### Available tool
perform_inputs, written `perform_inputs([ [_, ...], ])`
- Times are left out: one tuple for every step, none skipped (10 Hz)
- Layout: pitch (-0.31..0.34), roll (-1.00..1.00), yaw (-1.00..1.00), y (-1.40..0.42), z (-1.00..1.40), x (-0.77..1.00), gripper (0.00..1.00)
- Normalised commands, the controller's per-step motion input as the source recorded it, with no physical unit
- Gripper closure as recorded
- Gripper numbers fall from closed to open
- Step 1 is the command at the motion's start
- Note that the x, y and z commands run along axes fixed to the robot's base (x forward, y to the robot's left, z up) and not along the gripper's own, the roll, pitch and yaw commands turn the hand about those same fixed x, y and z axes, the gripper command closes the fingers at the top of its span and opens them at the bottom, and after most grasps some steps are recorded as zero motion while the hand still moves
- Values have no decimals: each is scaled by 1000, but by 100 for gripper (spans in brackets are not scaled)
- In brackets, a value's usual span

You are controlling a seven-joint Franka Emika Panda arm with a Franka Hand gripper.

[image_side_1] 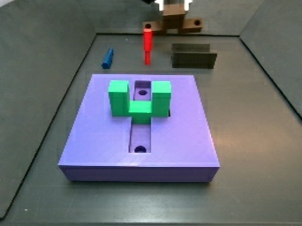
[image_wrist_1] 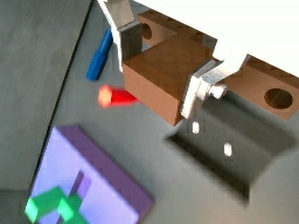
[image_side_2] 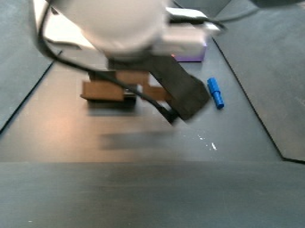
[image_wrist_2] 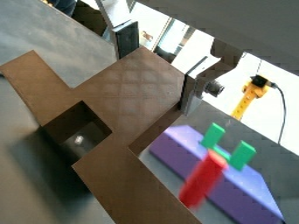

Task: Pick up the brown object. Move up. Place the brown object on the fixture. Regrasp the brown object. Move to above the board. Insert the brown object.
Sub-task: Place the brown object on the fixture.

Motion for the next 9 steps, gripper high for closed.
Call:
perform_inputs([
  [151,-294,-63,-434,229,917,100],
  [151,-291,0,-280,94,1000,100],
  [160,-291,0,-209,74,1000,100],
  [180,-220,0,-74,17,966,100],
  [129,-180,0,-31,0,709,100],
  [23,-209,-14,0,-66,717,100],
  [0,-149,-154,23,-189,709,100],
  [0,-14,-283,34,-291,626,100],
  [14,0,-491,43,-331,617,100],
])
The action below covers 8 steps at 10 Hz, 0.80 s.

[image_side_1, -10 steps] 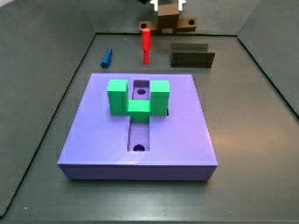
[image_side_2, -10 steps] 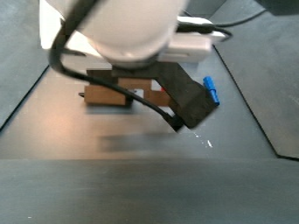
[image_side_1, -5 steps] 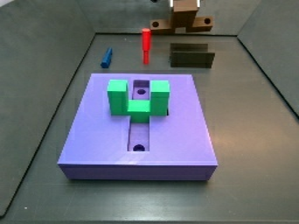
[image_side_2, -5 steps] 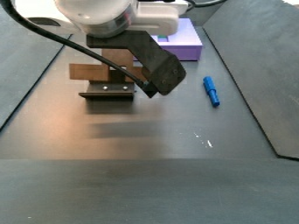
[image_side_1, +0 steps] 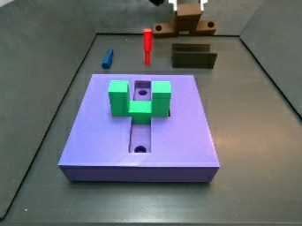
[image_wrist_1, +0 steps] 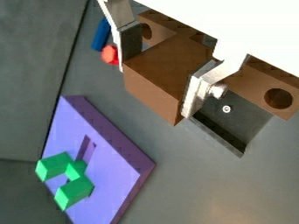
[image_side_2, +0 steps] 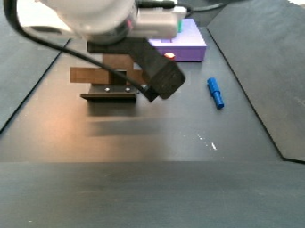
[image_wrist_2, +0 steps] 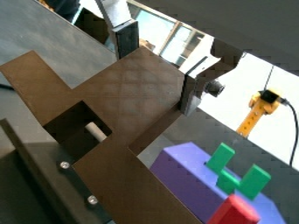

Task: Pick up the brown object. Move up. Place the brown object on the fixture. Regrasp the brown object. Move to above the board. Insert the brown object.
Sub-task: Place the brown object on the fixture.

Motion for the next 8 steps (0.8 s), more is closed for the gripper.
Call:
perform_inputs([
  [29,0,-594,11,-263,523,100],
  [117,-6,-526,-3,-80,509,100],
  [163,0,-411,-94,-20,569,100],
  [140,0,-337,-117,-51,503,100],
  [151,23,-71,-214,-51,369,100],
  [134,37,0,-246,-63,329,100],
  [89,71,17,-160,-134,309,100],
  [83,214,103,-37,-180,331,100],
])
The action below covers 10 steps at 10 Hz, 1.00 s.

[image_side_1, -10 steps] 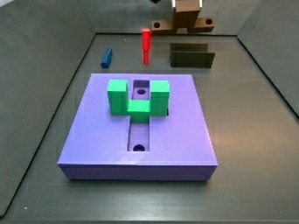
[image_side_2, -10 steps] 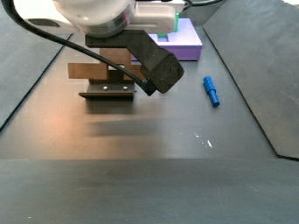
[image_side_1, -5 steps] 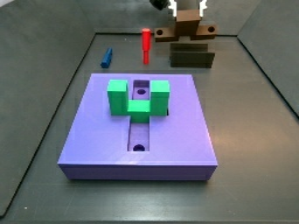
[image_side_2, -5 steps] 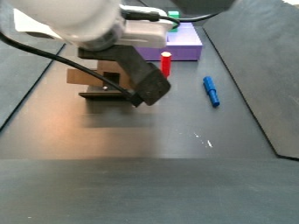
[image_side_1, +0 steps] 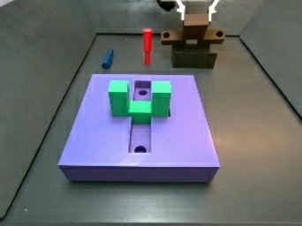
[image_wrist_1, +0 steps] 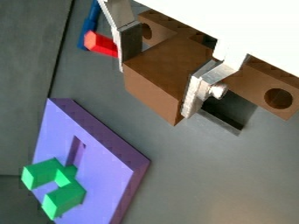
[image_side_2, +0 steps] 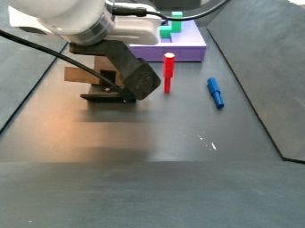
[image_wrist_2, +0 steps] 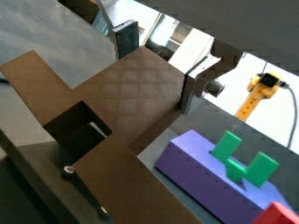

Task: Pick up the brown object. Move up. Place the brown object on the fixture. Regrasp the brown object. Move to above the board. Insert the brown object.
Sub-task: Place the brown object on the fixture.

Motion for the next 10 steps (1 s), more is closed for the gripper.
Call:
perform_inputs([
  [100,231,177,0,-177,377,100],
  [103,186,197,-26,-149,406,100],
  [69,94,169,-183,-126,326,100],
  [0,29,111,-311,-206,289,100],
  [0,31,0,-297,-171,231,100],
  [0,37,-63,-37,-277,197,100],
  [0,140,0,0,-229,117,100],
  [0,166,0,0,-180,0,100],
  [0,209,0,0,-86,0,100],
  [3,246,-14,0,-57,-14,100],
])
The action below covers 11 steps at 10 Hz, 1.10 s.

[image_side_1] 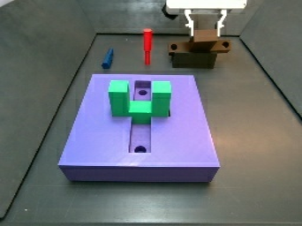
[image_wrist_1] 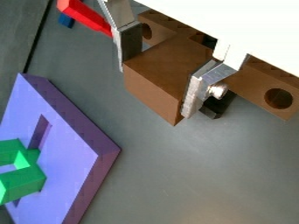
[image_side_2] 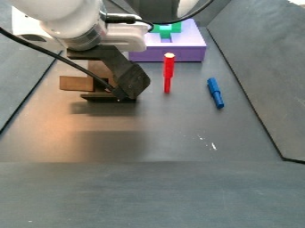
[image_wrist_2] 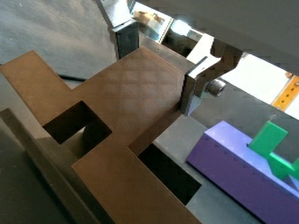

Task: Pick up the brown object. Move up. Place the brown object on the fixture. Regrasp the brown object. Move to above the board. Insert the brown object.
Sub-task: Place the brown object on the fixture.

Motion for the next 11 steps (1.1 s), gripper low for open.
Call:
perform_inputs([
  [11,280,-129,-40,-54,-26,100],
  [17,346,-171,-69,-69,-34,100],
  [0,337,-166,-89,-89,-66,100],
  [0,360,-114,-120,-69,-131,100],
  [0,300,0,-106,-23,-109,100],
  [0,203,0,-66,-17,-29,100],
  [0,134,60,-40,-6,0,100],
  [0,106,174,-11,-31,0,100],
  [0,143,266,-34,-77,0,100],
  [0,214,389,-66,-71,17,100],
  [0,166,320,-46,-86,46,100],
])
